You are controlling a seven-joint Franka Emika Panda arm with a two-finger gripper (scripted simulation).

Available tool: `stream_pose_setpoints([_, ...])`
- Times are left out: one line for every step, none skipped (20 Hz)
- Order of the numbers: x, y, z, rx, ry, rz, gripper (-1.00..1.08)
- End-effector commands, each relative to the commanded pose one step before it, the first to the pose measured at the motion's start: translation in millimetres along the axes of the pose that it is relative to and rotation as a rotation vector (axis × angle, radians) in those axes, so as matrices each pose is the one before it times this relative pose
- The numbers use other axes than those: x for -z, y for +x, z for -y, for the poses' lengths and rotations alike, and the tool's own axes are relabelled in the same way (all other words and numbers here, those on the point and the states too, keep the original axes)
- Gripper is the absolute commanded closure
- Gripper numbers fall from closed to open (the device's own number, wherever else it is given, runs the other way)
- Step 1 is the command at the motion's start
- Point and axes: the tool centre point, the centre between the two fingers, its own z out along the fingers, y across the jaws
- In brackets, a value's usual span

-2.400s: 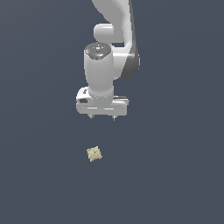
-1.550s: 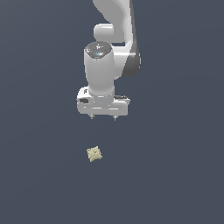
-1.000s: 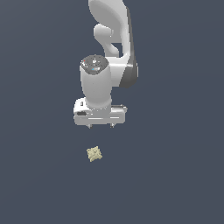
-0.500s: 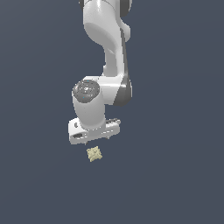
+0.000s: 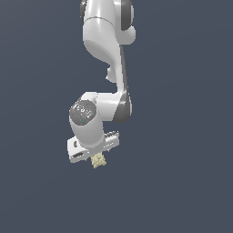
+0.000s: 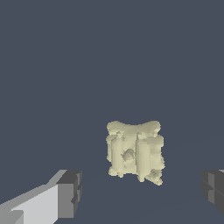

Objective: Pick up the object and move it to a goal position.

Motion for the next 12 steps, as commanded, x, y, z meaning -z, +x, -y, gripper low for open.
stream_pose_setpoints([-4.64,2.04,-3.38,0.01997,0.00177,0.00021,-0.92])
stream_pose_setpoints([-1.31,0.38,-0.89,0.00482,0.00055,0.00023,-0.92])
stream_pose_setpoints([-1.02,0.26,-0.72,0.00369,0.00043,0.00017,-0.92])
stream_pose_setpoints([-0.73,0.21,-0.48,0.00270,0.00031,0.00013,-0.92])
stream_pose_setpoints([-0.44,0.12,-0.29,0.00161,0.00019,0.00007,-0.92])
stream_pose_setpoints([-0.14,0.02,-0.13,0.00048,0.00006,0.00002,-0.92])
stream_pose_setpoints([0.39,-0.60,0.51,-0.00380,-0.00004,0.00060,-0.92])
stream_pose_setpoints([-0.41,-0.01,-0.02,0.00000,0.00000,0.00000,-0.92])
stream_pose_setpoints([-1.23,-0.04,-0.06,0.00000,0.00000,0.00000,-0.92])
stream_pose_setpoints([-2.04,-0.07,-0.10,0.00000,0.00000,0.00000,-0.92])
stream_pose_setpoints([-2.81,0.08,0.17,0.00048,0.00000,-0.00007,-0.92])
stream_pose_setpoints([-3.65,-0.14,-0.16,0.00000,0.00000,0.00000,-0.92])
